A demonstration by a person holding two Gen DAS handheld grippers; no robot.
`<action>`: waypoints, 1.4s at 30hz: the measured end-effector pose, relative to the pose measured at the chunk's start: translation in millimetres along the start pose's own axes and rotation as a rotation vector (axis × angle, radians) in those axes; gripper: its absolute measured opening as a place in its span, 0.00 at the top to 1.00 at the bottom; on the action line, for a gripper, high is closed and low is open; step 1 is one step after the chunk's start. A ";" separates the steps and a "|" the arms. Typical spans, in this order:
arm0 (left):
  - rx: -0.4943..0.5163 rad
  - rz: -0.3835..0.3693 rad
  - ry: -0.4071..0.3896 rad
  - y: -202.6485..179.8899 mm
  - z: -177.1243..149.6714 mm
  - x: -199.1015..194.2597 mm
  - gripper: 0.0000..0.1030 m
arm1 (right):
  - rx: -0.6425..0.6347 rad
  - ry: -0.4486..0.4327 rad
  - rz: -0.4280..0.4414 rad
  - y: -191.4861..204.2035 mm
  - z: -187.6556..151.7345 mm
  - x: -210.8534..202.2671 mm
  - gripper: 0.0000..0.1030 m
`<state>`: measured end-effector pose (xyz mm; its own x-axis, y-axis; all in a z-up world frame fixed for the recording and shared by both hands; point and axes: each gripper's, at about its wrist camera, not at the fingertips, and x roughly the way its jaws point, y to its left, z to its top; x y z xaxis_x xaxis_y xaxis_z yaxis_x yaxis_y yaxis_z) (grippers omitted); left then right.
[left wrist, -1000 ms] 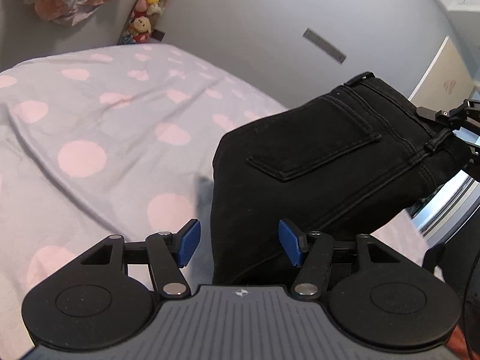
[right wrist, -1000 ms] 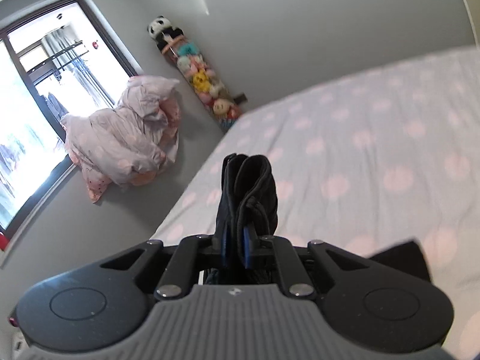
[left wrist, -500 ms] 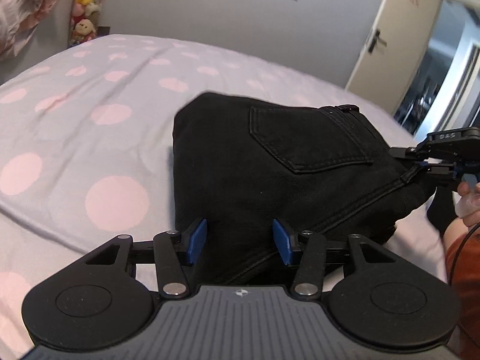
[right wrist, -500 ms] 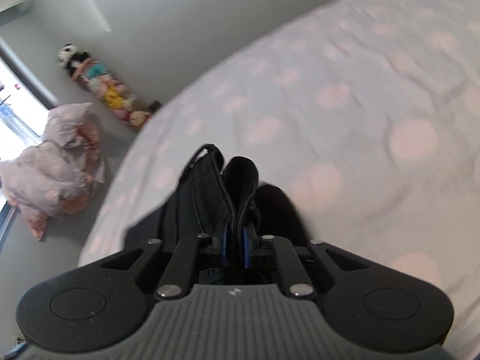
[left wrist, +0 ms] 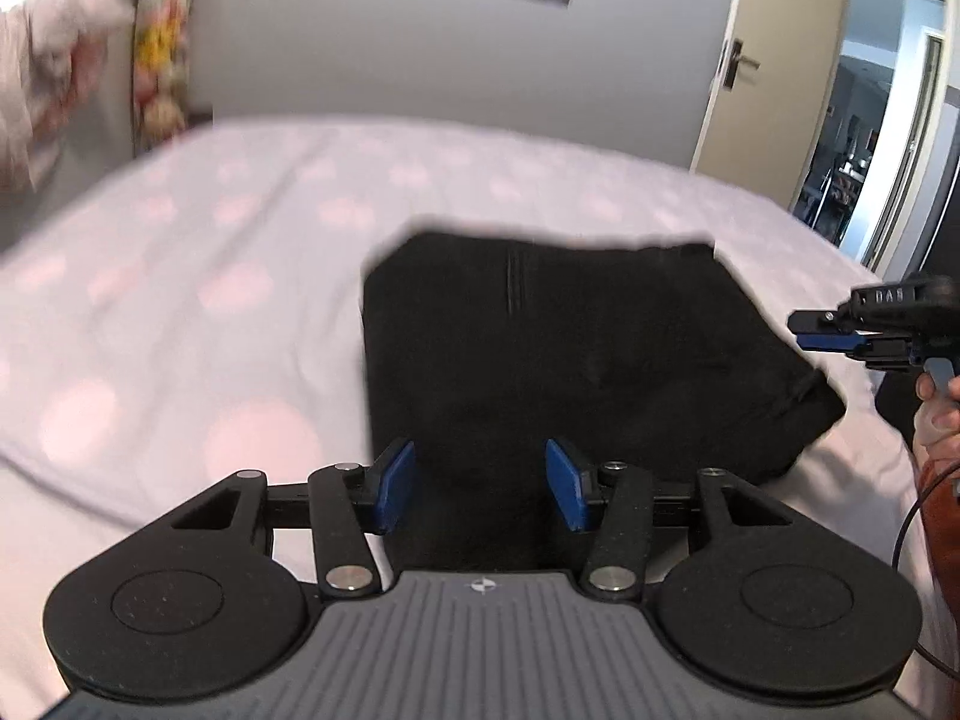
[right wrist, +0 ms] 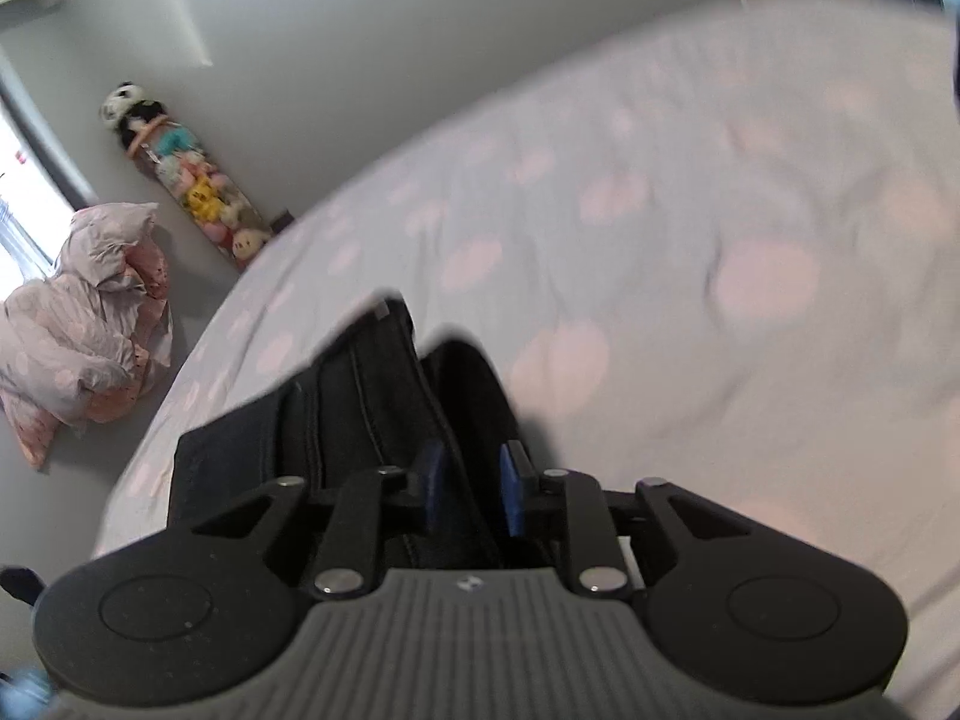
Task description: Fold clothes
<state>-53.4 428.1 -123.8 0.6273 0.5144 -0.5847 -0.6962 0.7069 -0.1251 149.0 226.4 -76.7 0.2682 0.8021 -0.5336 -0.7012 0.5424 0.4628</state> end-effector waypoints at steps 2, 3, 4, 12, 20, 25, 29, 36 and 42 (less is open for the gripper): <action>0.012 -0.003 -0.019 4.4 19.6 -0.5 0.44 | -0.096 -0.075 -0.004 13.8 6.3 -7.8 0.76; 0.021 0.001 -0.027 6.5 29.5 2.1 0.45 | -0.131 -0.102 0.005 20.9 9.8 -8.1 0.76; 0.039 0.013 -0.038 8.0 40.0 7.0 0.48 | -0.165 -0.124 0.018 29.1 12.2 -7.7 0.77; 0.074 0.008 -0.022 6.6 50.7 74.5 0.69 | -0.353 -0.118 0.015 67.6 11.4 51.1 0.79; 0.132 0.027 0.064 8.4 32.3 128.5 0.71 | -0.330 -0.003 -0.030 38.6 -8.6 93.7 0.80; 0.124 0.036 0.046 6.1 30.0 120.5 0.70 | -0.304 0.030 -0.031 36.4 -9.1 96.8 0.80; -0.025 0.012 -0.009 18.4 33.5 76.3 0.71 | -0.240 -0.030 -0.025 36.6 -13.2 80.2 0.79; 0.037 -0.015 -0.036 -5.6 19.0 13.3 0.71 | -0.190 -0.097 -0.072 49.5 -40.1 20.1 0.77; 0.083 0.023 0.052 -22.1 -13.6 2.0 0.74 | -0.331 -0.098 -0.117 43.1 -64.2 -19.7 0.77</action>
<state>-41.5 406.9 -133.2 0.5911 0.5061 -0.6281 -0.6772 0.7344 -0.0456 71.0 218.0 -91.6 0.4100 0.7684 -0.4914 -0.8336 0.5343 0.1400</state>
